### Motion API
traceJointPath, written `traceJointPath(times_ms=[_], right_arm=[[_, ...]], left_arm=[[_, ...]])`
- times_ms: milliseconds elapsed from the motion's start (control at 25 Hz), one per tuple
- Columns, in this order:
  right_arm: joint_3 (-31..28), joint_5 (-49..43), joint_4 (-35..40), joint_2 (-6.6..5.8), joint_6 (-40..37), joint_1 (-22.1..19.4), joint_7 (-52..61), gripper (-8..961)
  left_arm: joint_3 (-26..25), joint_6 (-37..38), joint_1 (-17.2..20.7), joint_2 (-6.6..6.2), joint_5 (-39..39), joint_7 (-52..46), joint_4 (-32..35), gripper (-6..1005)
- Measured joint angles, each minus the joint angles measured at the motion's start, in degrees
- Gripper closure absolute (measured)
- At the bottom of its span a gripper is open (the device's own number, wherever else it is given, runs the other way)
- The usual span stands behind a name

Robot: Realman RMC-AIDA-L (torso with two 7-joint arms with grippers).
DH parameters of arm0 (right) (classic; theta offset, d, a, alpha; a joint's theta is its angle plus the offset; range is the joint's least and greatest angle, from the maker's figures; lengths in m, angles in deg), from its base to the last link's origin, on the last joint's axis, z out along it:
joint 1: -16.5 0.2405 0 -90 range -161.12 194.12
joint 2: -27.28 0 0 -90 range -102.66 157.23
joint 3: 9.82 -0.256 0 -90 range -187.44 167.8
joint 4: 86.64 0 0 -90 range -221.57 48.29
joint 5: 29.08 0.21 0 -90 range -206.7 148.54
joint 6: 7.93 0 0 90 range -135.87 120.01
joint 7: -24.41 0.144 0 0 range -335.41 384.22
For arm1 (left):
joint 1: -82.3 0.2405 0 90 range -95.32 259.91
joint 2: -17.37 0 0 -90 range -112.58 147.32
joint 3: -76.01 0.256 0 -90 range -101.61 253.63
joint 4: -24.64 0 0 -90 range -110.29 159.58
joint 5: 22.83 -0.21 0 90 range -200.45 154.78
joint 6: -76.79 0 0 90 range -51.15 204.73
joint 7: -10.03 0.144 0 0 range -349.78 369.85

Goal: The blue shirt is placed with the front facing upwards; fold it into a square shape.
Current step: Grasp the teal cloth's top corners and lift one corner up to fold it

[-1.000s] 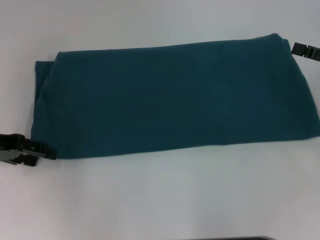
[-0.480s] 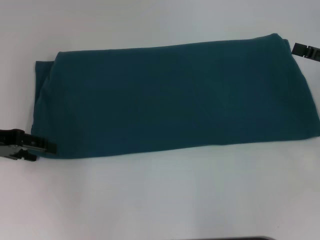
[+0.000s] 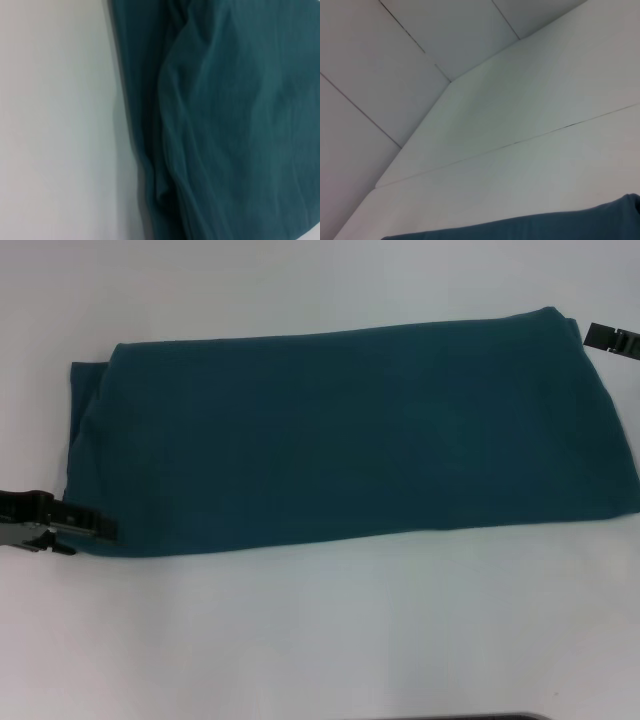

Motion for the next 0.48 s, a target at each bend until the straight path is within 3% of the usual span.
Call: traceJointPath(times_ms=[480], right_arm=[[0.0,0.02,-0.05,0.0,-0.25,0.07,0.0,53]], left_arm=[[0.13,0.45,-0.58,0.0,-0.03,-0.02,-0.22,219]])
